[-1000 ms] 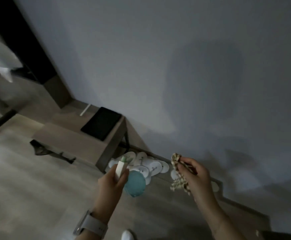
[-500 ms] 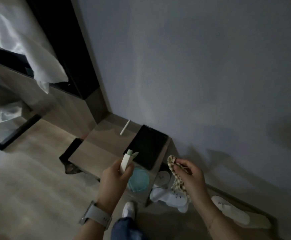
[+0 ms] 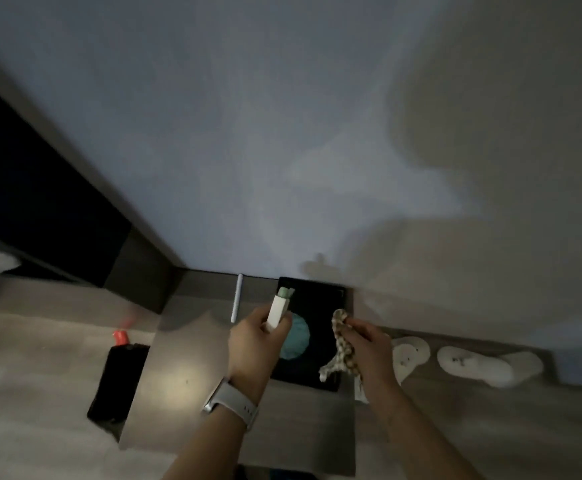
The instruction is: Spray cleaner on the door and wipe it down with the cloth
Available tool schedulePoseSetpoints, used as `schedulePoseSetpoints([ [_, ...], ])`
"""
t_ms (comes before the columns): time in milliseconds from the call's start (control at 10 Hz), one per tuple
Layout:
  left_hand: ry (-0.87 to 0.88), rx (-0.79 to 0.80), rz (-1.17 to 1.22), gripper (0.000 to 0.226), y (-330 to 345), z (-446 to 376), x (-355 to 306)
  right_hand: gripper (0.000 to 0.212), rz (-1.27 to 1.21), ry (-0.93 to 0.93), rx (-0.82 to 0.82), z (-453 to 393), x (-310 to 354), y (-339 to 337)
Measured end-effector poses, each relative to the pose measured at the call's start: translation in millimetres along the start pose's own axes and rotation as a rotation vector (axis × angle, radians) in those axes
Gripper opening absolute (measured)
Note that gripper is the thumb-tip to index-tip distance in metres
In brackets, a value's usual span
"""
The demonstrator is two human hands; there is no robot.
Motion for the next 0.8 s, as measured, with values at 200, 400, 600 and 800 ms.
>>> schedulePoseSetpoints([
  [200, 0.008, 0.105, 0.013, 0.016, 54.7, -66.0, 30.9, 0.006, -0.117, 0.144, -0.118, -61.0, -43.1, 30.6],
  [400, 0.067, 0.154, -0.039, 0.016, 75.8, -96.4, 32.2, 0.024, -0.139, 0.277, -0.003, -90.6, -70.7, 70.6],
  [600, 0.113, 0.294, -0.058, 0.012, 89.2, -87.6, 12.9, 0.032, 0.125, 0.204, -0.017, -78.1, -56.8, 61.2],
  [800, 0.099, 0.402, -0.039, 0.053, 82.1, -73.6, 21.0, 0.042, 0.105, 0.093, 0.013, -39.2, -37.8, 36.2],
])
Point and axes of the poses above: each hand's wrist, its own z-axis away from the middle knuckle, its own y-axis out of the palm, x = y × z, the point moved 7 cm from there along -z, towards the middle knuckle, and after that the axes turned 11 degrees about y, right-handed, at the moved point
